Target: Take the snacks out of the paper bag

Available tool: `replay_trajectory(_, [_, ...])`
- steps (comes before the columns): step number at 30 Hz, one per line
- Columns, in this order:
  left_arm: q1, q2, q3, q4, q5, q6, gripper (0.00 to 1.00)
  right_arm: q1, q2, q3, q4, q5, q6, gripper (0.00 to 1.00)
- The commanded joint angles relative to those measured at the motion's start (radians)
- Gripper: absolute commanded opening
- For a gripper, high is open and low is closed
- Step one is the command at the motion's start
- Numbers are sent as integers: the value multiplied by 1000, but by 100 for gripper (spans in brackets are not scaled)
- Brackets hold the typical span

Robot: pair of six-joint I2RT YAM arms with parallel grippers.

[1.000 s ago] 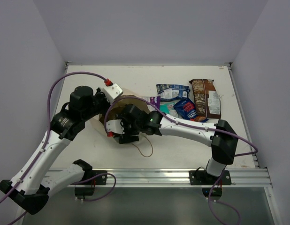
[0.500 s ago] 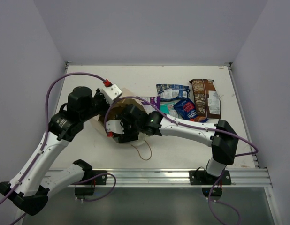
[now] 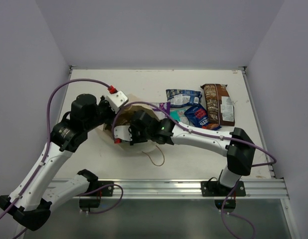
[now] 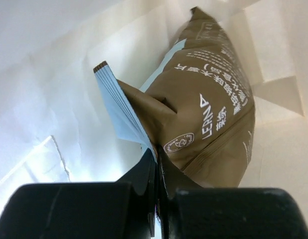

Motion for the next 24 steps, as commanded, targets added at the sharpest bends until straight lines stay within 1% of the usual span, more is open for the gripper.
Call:
replay_trajectory(1, [3,-9,-20,50,-17,-35,0,-10,-114,3,51,-6,36,0])
replay_trajectory(5, [3,14,-47,56,-63,-49,0,-3,-220,23,60,-20,54,0])
replay_trajectory(6, [2,17,-50,61,-76,-52,0,-2,-270,26,60,-29,57,0])
replay_trajectory(10, [3,26,-51,74,-114,-61,0,-2,-415,31,77,-104,74,0])
replay_trajectory(13, [3,33,-47,81,-120,-73,0,-2,-519,49,89,-113,98,0])
replay_trajectory(14, [2,36,-44,81,-157,-79,0,-2,-542,58,89,-118,102,0])
replay_trajectory(15, [2,39,-43,82,-165,-81,0,0,-563,65,86,-118,105,0])
replay_trajectory(20, [2,59,-21,84,-224,-102,0,-2,-706,92,82,-80,140,0])
replay_trajectory(24, [3,77,-6,84,-277,-127,0,-2,-801,115,82,6,172,0])
